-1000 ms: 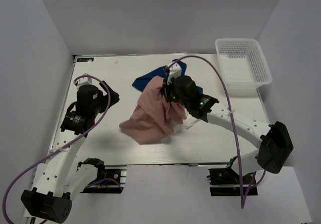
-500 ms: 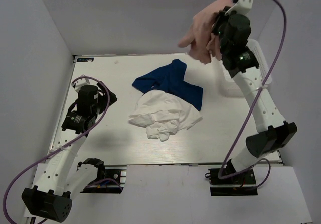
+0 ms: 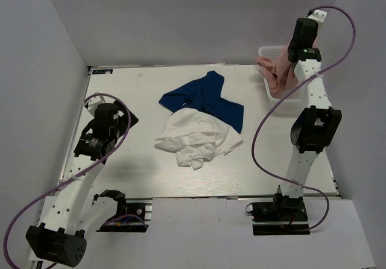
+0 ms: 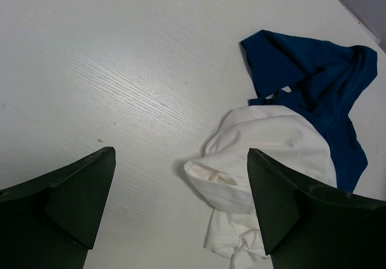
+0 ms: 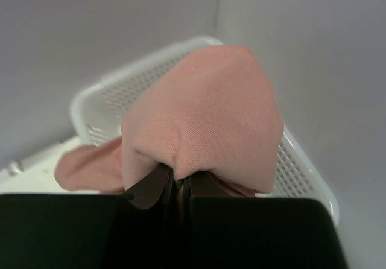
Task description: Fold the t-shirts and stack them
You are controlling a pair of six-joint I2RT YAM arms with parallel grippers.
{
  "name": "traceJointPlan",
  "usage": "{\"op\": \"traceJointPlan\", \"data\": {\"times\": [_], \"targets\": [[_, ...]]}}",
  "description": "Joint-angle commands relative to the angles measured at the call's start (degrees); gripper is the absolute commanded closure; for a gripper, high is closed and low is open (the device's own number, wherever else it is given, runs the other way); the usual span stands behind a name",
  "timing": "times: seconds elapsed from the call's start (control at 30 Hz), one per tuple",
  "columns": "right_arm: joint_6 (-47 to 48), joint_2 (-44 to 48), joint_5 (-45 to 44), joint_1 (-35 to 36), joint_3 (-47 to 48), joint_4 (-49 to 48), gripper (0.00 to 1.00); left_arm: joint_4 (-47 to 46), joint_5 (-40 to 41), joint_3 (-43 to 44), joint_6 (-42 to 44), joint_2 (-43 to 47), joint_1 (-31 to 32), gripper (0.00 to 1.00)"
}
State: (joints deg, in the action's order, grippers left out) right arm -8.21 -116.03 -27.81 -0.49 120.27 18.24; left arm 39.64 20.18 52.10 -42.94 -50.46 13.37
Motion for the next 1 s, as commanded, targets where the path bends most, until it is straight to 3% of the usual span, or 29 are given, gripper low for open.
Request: {"op": "traceJointPlan", "data": {"times": [0.0,0.1,0.2,0.23,0.3,0.33,0.43,0.47,0.57,0.6,0.63,0.73,0.83,0.97], "targets": [[-1.4,1.0,-2.0,-1.5,0.6,-1.6,1.00,0.6,0.5,0.8,-0.3,0.8,0.3,0.00],[-0.2,-1.3,-5.1,-3.0,0.8,-0.4,1.00,1.2,0.5,0.8,-0.3,0.8,0.3,0.00],[4.4,-3.6,1.3,-4.7,0.8,1.9,0.98,1.2,0.5,0.2,-0.8,0.8,0.3,0.00],[5.4,-4.3,3.8,-4.9,0.8,2.6,0.80,0.4,0.5,0.2,-0.8,1.3,0.3,0.00],[7.8,-4.4,8.1,-4.5,-0.6,4.4,0.22,-0.3,-0.2,-0.4,-0.8,1.3,0.3,0.00],[7.8,-3.9,10.1,-4.5,-0.7,4.9,0.10,-0.4,-0.8,-0.4,-0.8,1.3,0.3,0.00],[14.0,-1.0,23.6,-3.6,-0.7,8.9,0.10,-0.4,-0.8,-0.4,-0.8,0.7,0.3,0.00],[14.9,0.3,33.8,-3.0,-1.2,9.2,0.10,-0.4,-0.8,-0.4,-0.8,0.1,0.3,0.00],[14.8,9.3,40.3,3.0,-10.1,4.3,0.10,-2.0,-2.9,-1.1,-0.8,-0.4,0.3,0.00],[14.7,13.8,41.3,6.3,-12.8,2.3,0.10,-2.0,-3.4,-1.1,-0.3,-1.2,0.3,0.00],[14.6,16.2,42.2,9.9,-24.1,-2.2,0.10,-2.0,-3.4,-1.1,-0.3,-1.9,0.3,0.00],[13.1,26.2,44.7,18.6,-38.7,-10.9,0.10,-1.4,-3.9,-0.6,-0.3,-3.2,0.3,0.00],[13.5,28.0,45.5,27.9,-49.8,-14.6,0.10,-1.4,-5.2,-0.1,-0.3,-3.7,0.3,0.00],[12.3,28.5,37.4,35.1,-60.1,-19.9,0.10,-1.4,-5.2,-0.1,-0.3,-3.7,0.3,0.00]]}}
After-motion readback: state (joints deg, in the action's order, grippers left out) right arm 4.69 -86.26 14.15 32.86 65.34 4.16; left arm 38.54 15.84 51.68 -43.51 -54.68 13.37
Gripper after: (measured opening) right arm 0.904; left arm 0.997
